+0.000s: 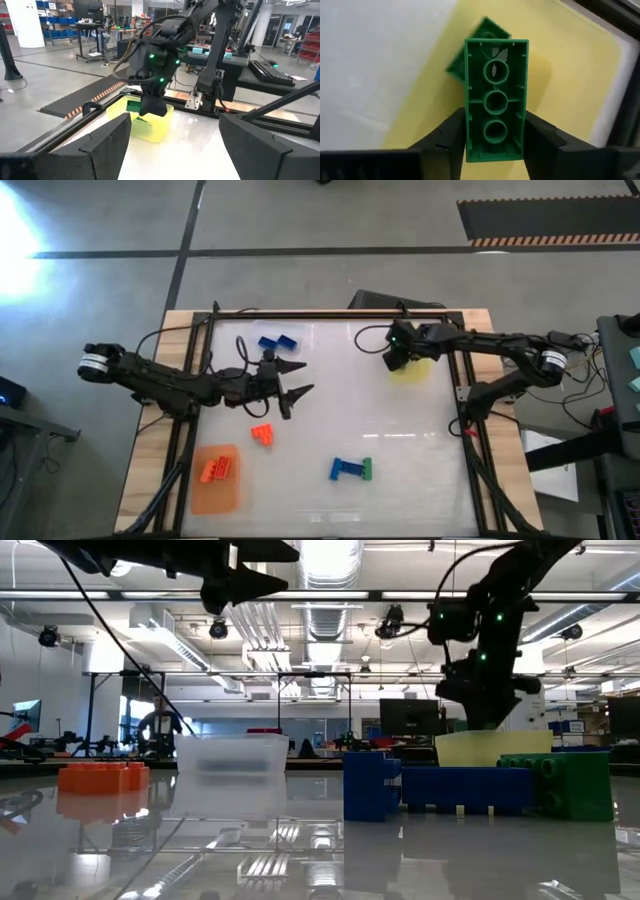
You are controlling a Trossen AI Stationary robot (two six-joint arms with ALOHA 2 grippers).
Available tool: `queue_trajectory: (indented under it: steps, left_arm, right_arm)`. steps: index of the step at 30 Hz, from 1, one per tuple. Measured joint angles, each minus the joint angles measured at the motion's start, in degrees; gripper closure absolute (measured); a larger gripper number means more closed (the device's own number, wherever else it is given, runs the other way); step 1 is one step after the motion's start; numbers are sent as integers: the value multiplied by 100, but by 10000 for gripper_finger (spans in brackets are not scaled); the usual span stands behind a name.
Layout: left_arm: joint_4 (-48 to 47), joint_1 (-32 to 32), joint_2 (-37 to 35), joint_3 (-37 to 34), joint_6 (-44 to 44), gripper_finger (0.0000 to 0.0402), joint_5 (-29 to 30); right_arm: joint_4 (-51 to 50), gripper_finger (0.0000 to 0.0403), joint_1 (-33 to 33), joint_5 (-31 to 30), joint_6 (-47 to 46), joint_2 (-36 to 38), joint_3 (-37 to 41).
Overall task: Sort & place blocks by color
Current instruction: Put the green game piece into the yellow bin, then put the blue game piece into the transparent bin
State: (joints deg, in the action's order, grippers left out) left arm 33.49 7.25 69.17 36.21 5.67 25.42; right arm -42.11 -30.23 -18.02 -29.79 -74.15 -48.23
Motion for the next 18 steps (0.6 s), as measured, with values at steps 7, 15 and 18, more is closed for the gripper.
queue_trajectory:
  steps: [7, 15, 18]
  left_arm:
    - [-105, 0, 11, 4, 210, 114, -1]
    - [-1036, 8, 15, 4, 1179, 113, -4]
    - [-1352, 59, 15, 4, 1470, 113, -18]
  right_arm:
    - [28, 154, -156, -297, 23, -162, 9]
    - [59, 111, 174, -297, -26, 279, 7]
    - [79, 114, 446, -299, -113, 531, 5]
